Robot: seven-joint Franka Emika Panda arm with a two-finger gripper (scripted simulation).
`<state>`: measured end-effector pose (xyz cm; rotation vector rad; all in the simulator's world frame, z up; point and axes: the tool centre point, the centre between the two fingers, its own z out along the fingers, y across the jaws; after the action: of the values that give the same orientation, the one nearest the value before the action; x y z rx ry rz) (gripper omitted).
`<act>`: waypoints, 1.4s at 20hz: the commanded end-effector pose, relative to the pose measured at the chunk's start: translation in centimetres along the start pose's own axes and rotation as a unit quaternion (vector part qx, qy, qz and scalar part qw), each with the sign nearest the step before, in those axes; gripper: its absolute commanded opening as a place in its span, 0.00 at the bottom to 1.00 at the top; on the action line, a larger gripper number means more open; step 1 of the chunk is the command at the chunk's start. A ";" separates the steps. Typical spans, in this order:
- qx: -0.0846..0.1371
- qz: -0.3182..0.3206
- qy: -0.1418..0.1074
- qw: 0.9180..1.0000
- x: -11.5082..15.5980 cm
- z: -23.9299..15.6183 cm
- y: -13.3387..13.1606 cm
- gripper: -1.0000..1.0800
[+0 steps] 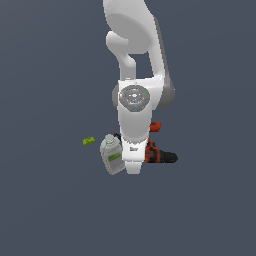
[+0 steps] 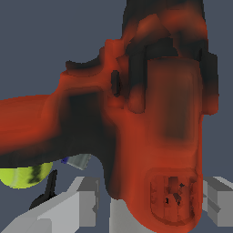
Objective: Pick up a designated object from a clutter of objects.
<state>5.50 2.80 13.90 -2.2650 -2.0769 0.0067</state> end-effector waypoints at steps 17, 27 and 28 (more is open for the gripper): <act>-0.004 0.000 0.002 1.000 -15.4 -18.5 -1.4 0.00; -0.004 0.000 0.001 1.000 -21.7 -25.7 -1.7 0.00; -0.004 0.000 0.001 1.000 -22.1 -26.2 -1.7 0.00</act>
<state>3.18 -19.66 38.08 -2.2667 -2.0736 0.0000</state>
